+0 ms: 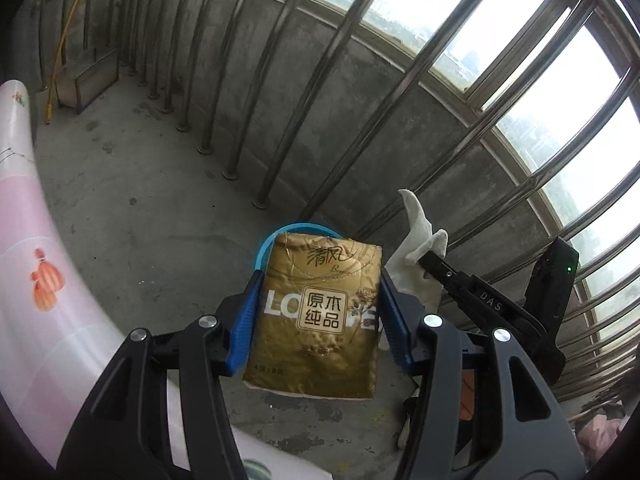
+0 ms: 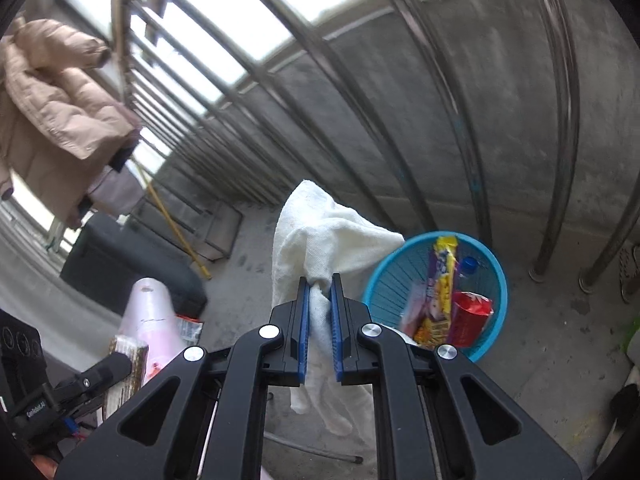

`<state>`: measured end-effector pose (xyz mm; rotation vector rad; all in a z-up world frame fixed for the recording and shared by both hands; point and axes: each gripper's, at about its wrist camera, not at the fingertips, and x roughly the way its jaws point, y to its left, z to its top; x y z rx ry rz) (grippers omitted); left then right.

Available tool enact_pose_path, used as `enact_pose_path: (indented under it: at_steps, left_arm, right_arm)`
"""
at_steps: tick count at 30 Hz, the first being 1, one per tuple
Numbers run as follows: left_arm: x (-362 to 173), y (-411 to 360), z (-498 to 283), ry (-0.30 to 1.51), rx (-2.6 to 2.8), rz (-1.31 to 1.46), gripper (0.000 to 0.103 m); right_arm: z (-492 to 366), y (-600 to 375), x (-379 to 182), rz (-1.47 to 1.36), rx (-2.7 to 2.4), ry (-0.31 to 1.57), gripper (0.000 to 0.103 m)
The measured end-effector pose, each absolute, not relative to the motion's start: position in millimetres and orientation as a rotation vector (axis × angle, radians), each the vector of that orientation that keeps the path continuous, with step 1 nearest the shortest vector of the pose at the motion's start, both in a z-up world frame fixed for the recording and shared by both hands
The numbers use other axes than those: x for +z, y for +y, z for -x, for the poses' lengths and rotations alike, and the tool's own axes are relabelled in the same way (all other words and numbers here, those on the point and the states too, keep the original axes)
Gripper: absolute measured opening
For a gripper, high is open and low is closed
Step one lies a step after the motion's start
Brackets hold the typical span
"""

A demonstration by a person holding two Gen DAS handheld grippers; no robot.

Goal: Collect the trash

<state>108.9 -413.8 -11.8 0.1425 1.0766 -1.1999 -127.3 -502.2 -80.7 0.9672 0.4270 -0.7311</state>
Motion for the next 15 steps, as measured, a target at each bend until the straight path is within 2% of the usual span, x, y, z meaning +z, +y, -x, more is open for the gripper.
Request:
enact_pose_path:
  at_steps: [3,6,7,8,9,12,15]
  left_arm:
    - [-36,-459,-113,1.113,-1.217,-0.156,0.052]
    - [-65,-495,-115,1.162,-1.221,-0.164,0.053]
    - [-74,-502,-116,1.181,-1.215,-0.167,0.054]
    - [-87,-513,-117,1.206,-1.198,-0.165,0.059]
    - [-97,-520,-120,1.231,-1.186,-0.154,0.061]
    - [-113,-530,-121,1.291,-1.162,-0.134,0.061]
    - [-110,-523,-118,1.279,-1.196,-0.120,0.061]
  right_arm:
    - [123,-532,-107,-1.032,-0.724,0.441,0.010]
    - [115,-565,-149,-1.118,-0.696,0.487,0.015]
    - [112,-573,-164,-1.139,-0.698,0.515,0.026]
    - [110,-583,-185,-1.164,-0.712,0.557,0.042]
    - [109,-591,-204,-1.182,-0.740,0.602,0.046]
    - [117,-601,-236,-1.212,-0.809,0.673,0.047]
    - [137,-598,-243,-1.248,-0.842,0.611,0.047]
